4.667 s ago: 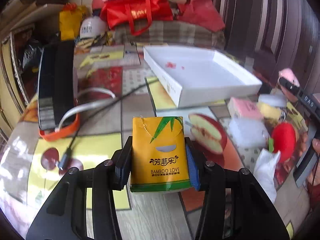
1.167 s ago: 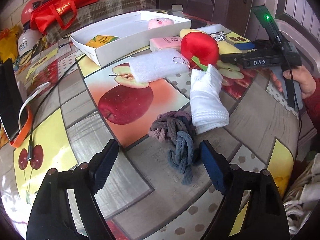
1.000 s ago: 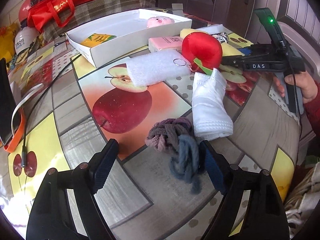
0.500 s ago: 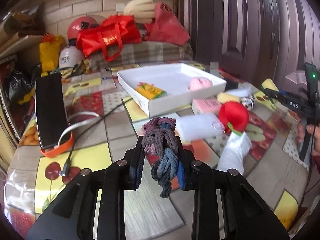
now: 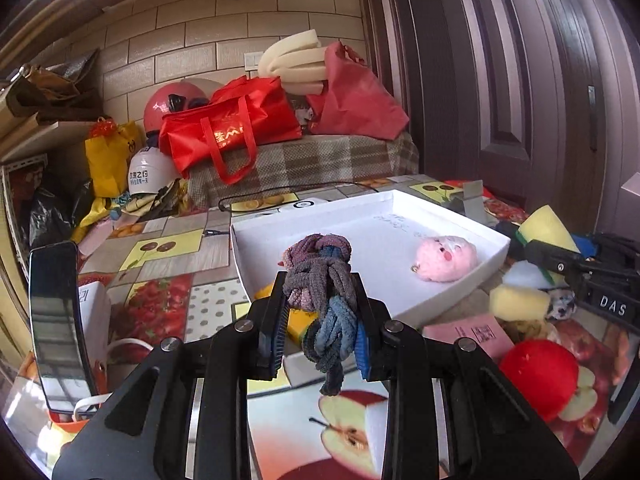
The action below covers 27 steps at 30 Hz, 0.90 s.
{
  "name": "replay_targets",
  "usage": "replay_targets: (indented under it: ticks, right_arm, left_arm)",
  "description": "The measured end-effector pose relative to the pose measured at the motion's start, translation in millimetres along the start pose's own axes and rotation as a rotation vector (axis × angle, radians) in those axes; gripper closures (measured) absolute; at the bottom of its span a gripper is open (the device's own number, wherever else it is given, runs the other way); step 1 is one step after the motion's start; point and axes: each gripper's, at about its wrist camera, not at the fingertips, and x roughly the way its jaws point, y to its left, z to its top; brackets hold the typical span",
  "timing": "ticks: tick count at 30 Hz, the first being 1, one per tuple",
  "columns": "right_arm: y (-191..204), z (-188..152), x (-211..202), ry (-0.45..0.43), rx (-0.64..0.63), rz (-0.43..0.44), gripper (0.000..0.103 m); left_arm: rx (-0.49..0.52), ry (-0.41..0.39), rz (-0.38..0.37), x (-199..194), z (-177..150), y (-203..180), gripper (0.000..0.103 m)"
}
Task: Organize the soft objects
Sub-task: 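Place the hair ties on the tissue pack while right tool drops the sponge in the box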
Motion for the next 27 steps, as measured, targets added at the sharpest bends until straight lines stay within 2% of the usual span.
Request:
replay_targets:
  ticks: [8, 17, 18, 19, 20, 21, 23, 24, 25, 27]
  right_arm:
    - [25, 23, 60, 0.014, -0.009, 0.023, 0.063]
    - [42, 34, 103, 0.105, -0.015, 0.042, 0.062]
    - [43, 35, 107, 0.116, -0.015, 0.041, 0.062]
    - [43, 35, 109, 0.124, -0.015, 0.036, 0.061]
    - [44, 35, 109, 0.128, -0.017, 0.036, 0.059]
    - [45, 35, 109, 0.127, -0.019, 0.034, 0.055]
    - [41, 36, 108, 0.115, 0.001, -0.001, 0.034]
    - [36, 35, 109, 0.113, 0.022, -0.006, 0.030]
    - [32, 36, 110, 0.116, 0.043, -0.011, 0.022]
    - [27, 36, 110, 0.116, 0.069, -0.016, 0.018]
  left_arm:
    - [-0.084, 0.042, 0.049, 44, 13, 13, 0.076]
    - [-0.023, 0.123, 0.085, 87, 22, 0, 0.074]
    - [-0.020, 0.135, 0.085, 89, 22, -1, 0.071]
    - [-0.020, 0.140, 0.088, 90, 22, 0, 0.060]
    - [-0.021, 0.131, 0.099, 88, 22, -1, 0.042]
    - [-0.028, 0.115, 0.129, 86, 23, 0, 0.036]
    - [-0.065, 0.095, 0.160, 81, 22, 8, 0.023]
    - [-0.084, 0.092, 0.167, 80, 22, 12, 0.013]
    - [-0.100, 0.093, 0.171, 80, 22, 15, 0.001]
    - [-0.108, 0.086, 0.173, 79, 21, 17, 0.000]
